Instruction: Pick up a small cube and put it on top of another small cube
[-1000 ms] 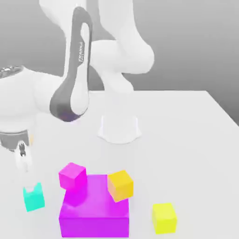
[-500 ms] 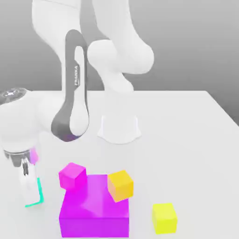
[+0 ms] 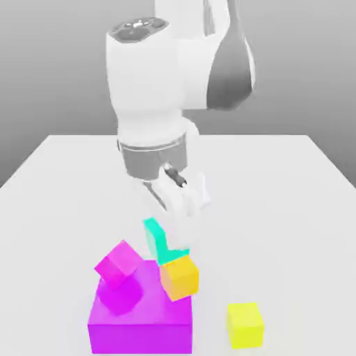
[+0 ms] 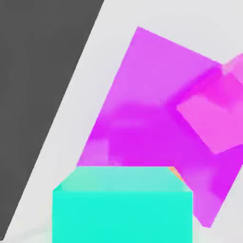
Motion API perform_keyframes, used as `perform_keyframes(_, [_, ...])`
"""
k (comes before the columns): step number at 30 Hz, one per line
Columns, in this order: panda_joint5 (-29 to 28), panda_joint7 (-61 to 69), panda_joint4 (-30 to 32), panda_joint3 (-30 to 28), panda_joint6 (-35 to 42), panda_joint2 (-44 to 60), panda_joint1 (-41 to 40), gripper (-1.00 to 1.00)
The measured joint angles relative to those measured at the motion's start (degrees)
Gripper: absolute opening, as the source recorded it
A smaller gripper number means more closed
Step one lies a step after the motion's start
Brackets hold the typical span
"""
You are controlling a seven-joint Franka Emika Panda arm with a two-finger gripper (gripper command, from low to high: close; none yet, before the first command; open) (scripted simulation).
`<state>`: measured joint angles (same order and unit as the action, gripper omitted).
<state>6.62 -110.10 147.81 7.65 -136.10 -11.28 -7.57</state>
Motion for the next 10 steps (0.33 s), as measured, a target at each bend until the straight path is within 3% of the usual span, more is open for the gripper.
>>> perform_keyframes(6, [-5.0,-8.0,5.3,1.9,-10.7,4.8,-1.6,-1.00])
perform_keyframes(7, [-5.1,-8.2,5.7,2.0,-12.5,6.3,-1.6,1.00])
perform_keyframes(10, [-5.1,-8.2,5.7,2.0,-12.5,6.3,-1.6,1.00])
